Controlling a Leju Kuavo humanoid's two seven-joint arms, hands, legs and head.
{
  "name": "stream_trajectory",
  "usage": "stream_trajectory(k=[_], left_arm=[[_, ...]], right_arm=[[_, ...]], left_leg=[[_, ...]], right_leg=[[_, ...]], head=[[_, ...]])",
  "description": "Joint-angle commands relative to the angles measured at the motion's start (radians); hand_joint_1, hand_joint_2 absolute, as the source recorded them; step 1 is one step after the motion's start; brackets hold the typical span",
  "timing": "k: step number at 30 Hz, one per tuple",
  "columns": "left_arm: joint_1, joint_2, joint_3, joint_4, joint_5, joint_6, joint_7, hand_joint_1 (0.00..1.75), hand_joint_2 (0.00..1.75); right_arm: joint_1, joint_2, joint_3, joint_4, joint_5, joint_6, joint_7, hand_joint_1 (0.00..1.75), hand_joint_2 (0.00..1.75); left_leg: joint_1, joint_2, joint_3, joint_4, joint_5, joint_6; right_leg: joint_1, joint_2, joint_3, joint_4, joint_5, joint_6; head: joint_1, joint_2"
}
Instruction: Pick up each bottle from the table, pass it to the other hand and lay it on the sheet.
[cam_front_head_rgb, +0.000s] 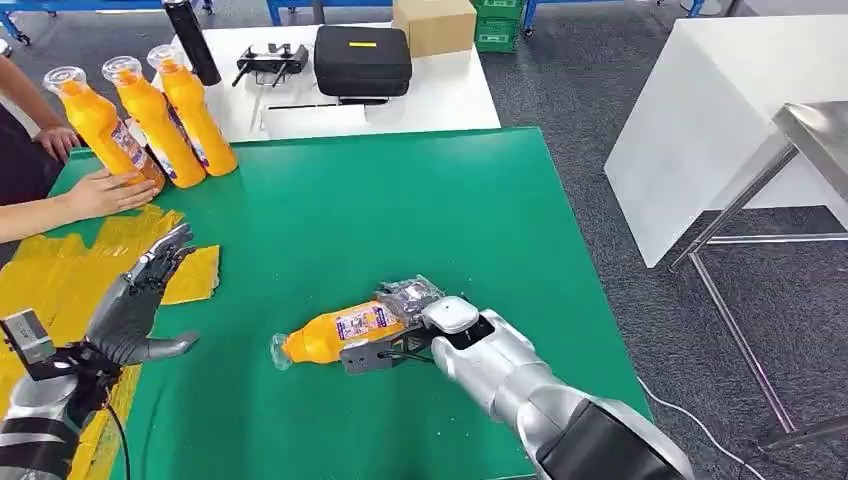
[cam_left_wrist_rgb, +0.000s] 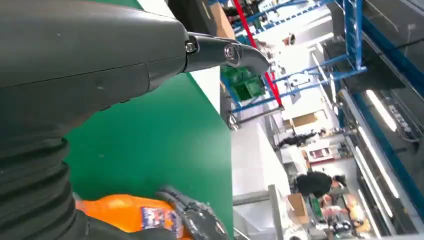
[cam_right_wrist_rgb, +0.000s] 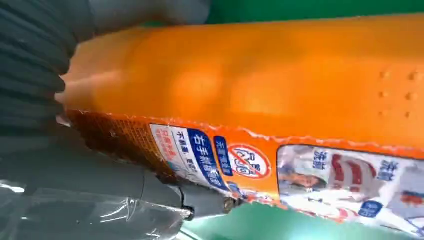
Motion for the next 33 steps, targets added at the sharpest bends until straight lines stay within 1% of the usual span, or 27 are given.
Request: stream_trajectory(k=[1, 3, 4, 6, 7, 11, 13, 14, 15, 16, 17, 18, 19, 21, 22, 23, 27, 28, 30, 31, 32, 33], left_arm=[[-0.091, -0.028, -0.079, 0.119, 0.013, -0.004, -0.034, 0.00, 1.75], [-0.097, -0.028, -0.084, 0.122, 0.015, -0.004, -0.034, 0.00, 1.75], [-0.097, -0.028, -0.084, 0.122, 0.015, -0.004, -0.034, 0.00, 1.75], [-0.102, -0.030, -0.088, 0.126, 0.014, -0.004, -0.034, 0.00, 1.75], [-0.104, -0.028, -0.092, 0.127, 0.017, -0.002, -0.034, 0.00, 1.75], [-0.113, -0.030, -0.103, 0.136, 0.018, 0.000, -0.034, 0.00, 1.75], [-0.112, -0.032, -0.103, 0.141, 0.019, 0.008, -0.034, 0.00, 1.75], [-0.102, -0.042, -0.090, 0.153, 0.021, 0.022, -0.034, 0.00, 1.75], [-0.081, -0.049, -0.077, 0.133, 0.020, 0.031, -0.034, 0.00, 1.75], [-0.046, -0.072, -0.041, 0.098, 0.038, 0.055, 0.000, 0.00, 1.75], [0.021, -0.111, 0.012, 0.019, 0.081, 0.072, 0.054, 0.00, 1.75], [0.082, -0.142, 0.046, -0.056, 0.112, 0.089, 0.084, 0.00, 1.75], [0.164, -0.182, 0.080, -0.156, 0.157, 0.095, 0.116, 0.00, 1.75], [0.277, -0.208, 0.106, -0.270, 0.183, 0.099, 0.136, 0.00, 1.75], [0.302, -0.210, 0.111, -0.291, 0.186, 0.097, 0.140, 0.00, 1.75], [0.306, -0.209, 0.113, -0.294, 0.186, 0.096, 0.140, 0.00, 1.75], [0.279, -0.205, 0.116, -0.271, 0.184, 0.090, 0.141, 0.00, 1.75], [0.277, -0.205, 0.116, -0.268, 0.183, 0.089, 0.140, 0.00, 1.75], [0.274, -0.204, 0.116, -0.265, 0.183, 0.089, 0.140, 0.00, 1.75], [0.289, -0.223, 0.133, -0.285, 0.193, 0.098, 0.141, 0.00, 1.75], [0.312, -0.237, 0.142, -0.315, 0.206, 0.099, 0.145, 0.00, 1.75], [0.343, -0.255, 0.149, -0.360, 0.223, 0.100, 0.156, 0.00, 1.75]], right_arm=[[0.029, -0.031, 0.029, 0.107, 0.005, 0.044, -0.005, 1.75, 1.75], [0.033, -0.033, 0.030, 0.107, 0.005, 0.048, -0.005, 1.75, 1.75], [0.033, -0.033, 0.030, 0.107, 0.005, 0.048, -0.005, 1.75, 1.75], [0.036, -0.034, 0.034, 0.108, 0.008, 0.048, -0.005, 1.75, 1.75], [0.037, -0.034, 0.034, 0.108, 0.007, 0.050, -0.005, 1.75, 1.75], [0.046, -0.040, 0.038, 0.110, 0.008, 0.054, -0.001, 1.75, 1.75], [0.052, -0.042, 0.005, 0.105, -0.020, 0.018, 0.012, 1.75, 1.75], [0.054, -0.042, -0.039, 0.094, -0.057, -0.034, 0.021, 1.75, 1.75], [0.051, -0.040, -0.082, 0.087, -0.094, -0.077, 0.020, 1.75, 1.75], [0.057, -0.039, -0.176, 0.056, -0.182, -0.170, -0.026, 1.75, 1.75], [0.059, -0.037, -0.284, 0.004, -0.291, -0.266, -0.126, 1.75, 1.75], [0.069, -0.034, -0.373, -0.062, -0.391, -0.290, -0.209, 1.75, 1.75], [0.104, -0.038, -0.466, -0.200, -0.523, -0.258, -0.293, 1.75, 1.75], [0.219, -0.084, -0.486, -0.512, -0.620, -0.205, -0.260, 1.75, 1.75], [0.255, -0.107, -0.470, -0.604, -0.633, -0.184, -0.212, 1.75, 1.75], [0.266, -0.113, -0.465, -0.620, -0.636, -0.182, -0.206, 1.75, 1.75], [0.260, -0.107, -0.458, -0.576, -0.640, -0.197, -0.223, 1.75, 1.75], [0.257, -0.106, -0.457, -0.569, -0.641, -0.200, -0.227, 1.75, 1.75], [0.255, -0.105, -0.456, -0.562, -0.641, -0.203, -0.230, 1.75, 1.75], [0.264, -0.099, -0.474, -0.584, -0.704, -0.203, -0.303, 1.75, 1.75], [0.285, -0.112, -0.462, -0.648, -0.711, -0.202, -0.302, 1.75, 1.75], [0.322, -0.122, -0.450, -0.742, -0.735, -0.182, -0.283, 1.75, 1.75]], left_leg=[[0.001, -0.005, 0.005, -0.002, 0.000, -0.002], [0.000, -0.002, 0.005, -0.001, 0.000, -0.001], [0.001, -0.005, 0.006, -0.001, 0.000, -0.002], [0.002, -0.006, 0.007, -0.001, 0.001, -0.002], [0.001, -0.004, 0.007, -0.001, 0.001, -0.002], [0.001, -0.005, 0.008, -0.001, 0.001, -0.002], [0.001, -0.005, 0.009, -0.002, 0.000, -0.002], [0.002, -0.007, 0.008, -0.001, 0.000, -0.003], [0.000, -0.003, 0.009, -0.002, 0.001, -0.001], [0.000, -0.003, 0.009, -0.002, 0.000, -0.002], [0.001, -0.004, 0.010, -0.002, 0.000, -0.002], [0.000, -0.001, 0.010, -0.002, 0.000, -0.001], [0.000, 0.000, 0.009, -0.001, -0.001, -0.001], [-0.001, 0.004, 0.009, -0.001, -0.001, -0.001], [-0.001, 0.004, 0.007, 0.001, -0.002, -0.001], [-0.002, 0.005, 0.005, 0.000, -0.003, 0.000], [-0.001, -0.003, 0.000, 0.001, -0.001, -0.001], [0.000, -0.006, 0.000, 0.002, -0.003, -0.001], [-0.001, -0.004, -0.004, 0.001, -0.001, 0.000], [0.000, -0.004, -0.002, 0.003, -0.004, -0.002], [-0.001, -0.003, -0.004, 0.001, -0.001, -0.001], [-0.001, -0.002, -0.003, 0.001, -0.002, -0.001]], right_leg=[[0.001, -0.005, 0.007, -0.003, -0.001, 0.000], [0.000, -0.003, 0.006, -0.001, -0.001, 0.000], [0.001, -0.006, 0.008, -0.002, -0.001, 0.000], [0.001, -0.007, 0.008, -0.002, -0.001, -0.001], [0.001, -0.005, 0.006, -0.002, -0.001, -0.001], [0.001, -0.006, 0.007, -0.003, -0.001, -0.001], [0.001, -0.006, 0.008, -0.003, -0.001, 0.000], [0.002, -0.008, 0.008, -0.003, -0.002, -0.001], [0.000, -0.004, 0.008, -0.003, 0.000, 0.000], [0.000, -0.004, 0.009, -0.003, -0.001, 0.000], [0.001, -0.005, 0.011, -0.003, -0.001, 0.000], [0.000, -0.002, 0.011, -0.003, -0.001, 0.000], [0.000, -0.001, 0.010, -0.003, -0.001, 0.000], [-0.001, 0.003, 0.009, -0.002, 0.000, 0.001], [0.000, 0.003, 0.008, -0.001, -0.001, 0.001], [-0.002, 0.004, 0.006, -0.001, -0.001, 0.001], [-0.002, -0.004, 0.001, 0.000, -0.002, 0.001], [-0.001, -0.006, 0.002, 0.000, -0.003, 0.001], [-0.002, -0.003, -0.002, 0.000, -0.001, 0.001], [-0.001, -0.003, 0.001, 0.002, -0.004, 0.001], [-0.002, -0.002, -0.002, 0.000, -0.001, 0.001], [-0.002, -0.001, -0.001, 0.000, -0.002, 0.001]], head=[[0.000, 0.000], [0.000, 0.000], [0.000, 0.000], [0.000, 0.000], [0.000, 0.000], [0.000, 0.000], [0.000, 0.000], [0.000, 0.000], [0.000, 0.000], [0.000, 0.000], [0.000, 0.000], [0.000, 0.000], [0.000, 0.000], [0.000, 0.000], [0.000, 0.000], [0.000, 0.000], [0.000, 0.000], [0.000, 0.000], [0.000, 0.000], [0.000, 0.000], [-0.001, 0.000], [0.000, 0.000]])
